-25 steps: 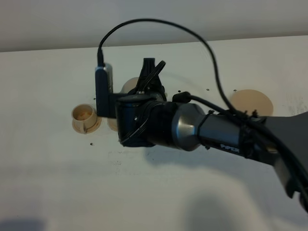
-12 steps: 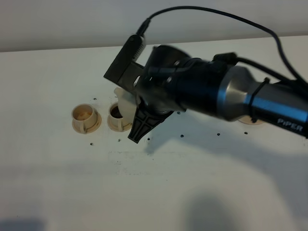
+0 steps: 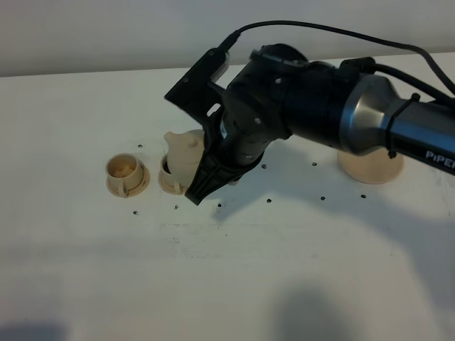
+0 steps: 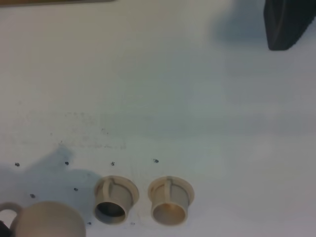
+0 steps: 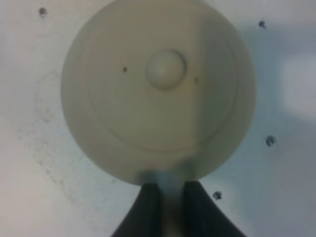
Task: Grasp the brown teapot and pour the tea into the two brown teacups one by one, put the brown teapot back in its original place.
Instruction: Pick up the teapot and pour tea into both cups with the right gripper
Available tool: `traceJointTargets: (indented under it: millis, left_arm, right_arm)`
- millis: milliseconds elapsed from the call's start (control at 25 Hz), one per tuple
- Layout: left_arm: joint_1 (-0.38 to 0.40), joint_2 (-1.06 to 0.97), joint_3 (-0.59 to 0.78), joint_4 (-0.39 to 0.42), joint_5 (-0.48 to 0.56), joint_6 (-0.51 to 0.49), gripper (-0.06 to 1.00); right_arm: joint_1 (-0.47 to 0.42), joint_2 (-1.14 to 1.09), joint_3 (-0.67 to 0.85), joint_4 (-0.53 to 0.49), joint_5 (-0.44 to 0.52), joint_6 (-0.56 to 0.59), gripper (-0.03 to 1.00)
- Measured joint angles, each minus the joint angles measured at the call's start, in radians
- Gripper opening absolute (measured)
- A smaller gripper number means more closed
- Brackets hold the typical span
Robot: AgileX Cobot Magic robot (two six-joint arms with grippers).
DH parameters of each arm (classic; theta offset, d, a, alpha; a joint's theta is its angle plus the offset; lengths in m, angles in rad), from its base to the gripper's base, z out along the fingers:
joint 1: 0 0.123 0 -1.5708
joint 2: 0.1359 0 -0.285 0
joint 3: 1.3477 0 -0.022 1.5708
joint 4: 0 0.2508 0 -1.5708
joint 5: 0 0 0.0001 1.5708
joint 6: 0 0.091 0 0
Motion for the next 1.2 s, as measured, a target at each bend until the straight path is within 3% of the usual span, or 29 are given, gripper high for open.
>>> traceJointTargets:
  millis: [560, 1200]
  left_arm:
    - [0.000, 0.000, 0.000, 0.000, 0.000, 0.000, 0.33]
    - [0.000, 0.000, 0.000, 0.000, 0.000, 0.000, 0.33]
  right_arm:
    - [-0.051, 0.052, 0.087, 0.027, -0.114, -0.005, 0.10]
    - [-0.096, 0.147, 0.088, 0.049, -0.143, -0.030, 0.10]
